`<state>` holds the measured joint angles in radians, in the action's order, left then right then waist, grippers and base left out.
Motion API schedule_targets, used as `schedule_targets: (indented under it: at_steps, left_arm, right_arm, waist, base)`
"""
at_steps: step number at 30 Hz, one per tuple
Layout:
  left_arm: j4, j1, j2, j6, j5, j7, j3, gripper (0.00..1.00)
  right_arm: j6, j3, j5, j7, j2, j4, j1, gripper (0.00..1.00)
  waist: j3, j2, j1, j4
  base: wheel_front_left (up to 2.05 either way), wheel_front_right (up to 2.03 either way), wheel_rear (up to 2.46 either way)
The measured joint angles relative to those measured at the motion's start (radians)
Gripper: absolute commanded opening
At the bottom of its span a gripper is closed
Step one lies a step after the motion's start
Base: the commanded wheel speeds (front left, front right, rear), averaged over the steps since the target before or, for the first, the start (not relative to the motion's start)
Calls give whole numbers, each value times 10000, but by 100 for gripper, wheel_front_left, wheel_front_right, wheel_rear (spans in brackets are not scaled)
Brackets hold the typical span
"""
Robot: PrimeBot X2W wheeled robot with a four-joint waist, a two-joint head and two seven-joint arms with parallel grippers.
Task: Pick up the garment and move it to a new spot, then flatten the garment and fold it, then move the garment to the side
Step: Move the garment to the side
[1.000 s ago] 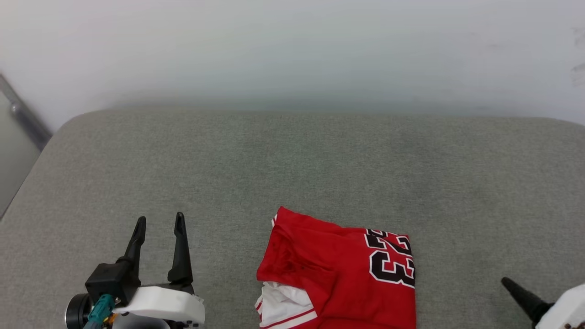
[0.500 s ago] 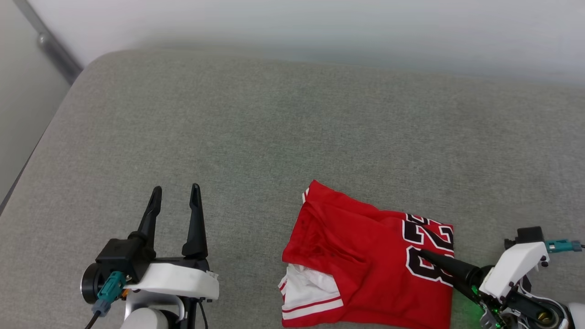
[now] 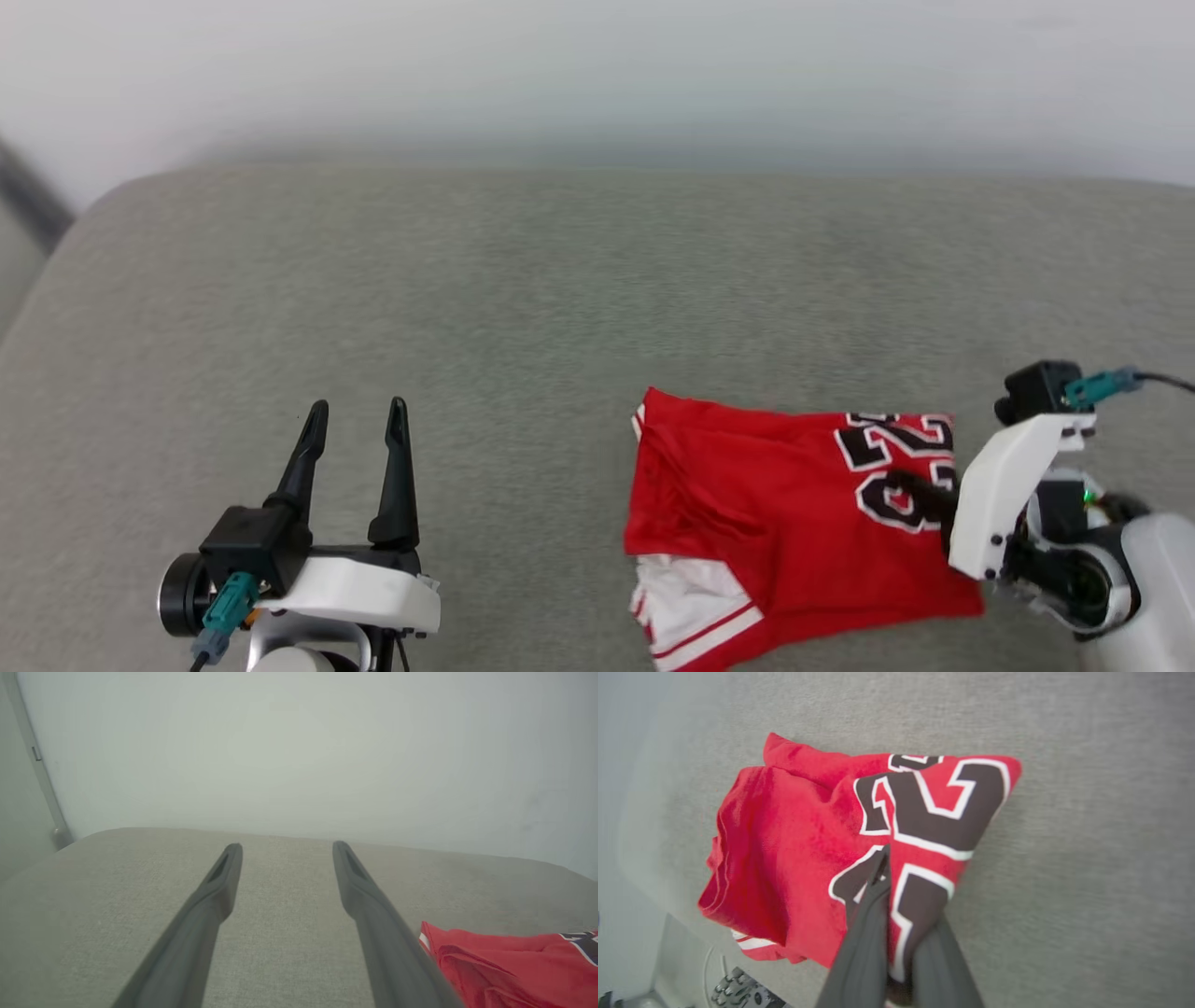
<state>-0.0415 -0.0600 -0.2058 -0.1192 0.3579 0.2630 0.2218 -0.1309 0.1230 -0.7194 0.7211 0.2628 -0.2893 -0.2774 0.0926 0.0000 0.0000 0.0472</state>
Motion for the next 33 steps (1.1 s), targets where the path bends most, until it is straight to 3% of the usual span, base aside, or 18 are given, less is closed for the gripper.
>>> schedule_targets:
  at_steps: [8,16,23,26,32,33]
  left_arm:
    - [548,-187,29,63,-211,0,-102,100]
    - [1060,-1356,-244,401,-673,-188,198,100]
    - [1900,-2629,-752,673,-1074,-859,368,100]
    - [2476,-3294,-1108,878,-1331,-1344,499,100]
    - [2683,-3594,-1271,991,-1369,-1595,598,100]
    - [2683,-3595,-1279,1014,-1367,-1607,614,100]
  right_arm:
    - [0,1104,2127,-132,940,336,-1321,0]
    - [-2,734,3018,-1093,1498,-650,-2319,0]
    - [-2,-552,3990,-2635,1666,-2130,-3750,0]
    - [-4,-1862,4976,-4293,1824,-3018,-4864,0]
    - [-4,-3064,5958,-5954,1285,-4194,-5451,0]
    - [-4,-3285,6111,-6128,1156,-4441,-5479,5]
  waist:
    - [193,0,0,-1995]
    - [1387,0,0,-3655]
    - [3226,0,1,-4230]
    - [4469,0,2,-4353]
    - [5493,0,2,-4296]
    - [5580,0,2,-4269]
  base:
    - [0,0,0]
    - [0,0,0]
    - [0,0,0]
    - [0,0,0]
    - [0,0,0]
    - [0,0,0]
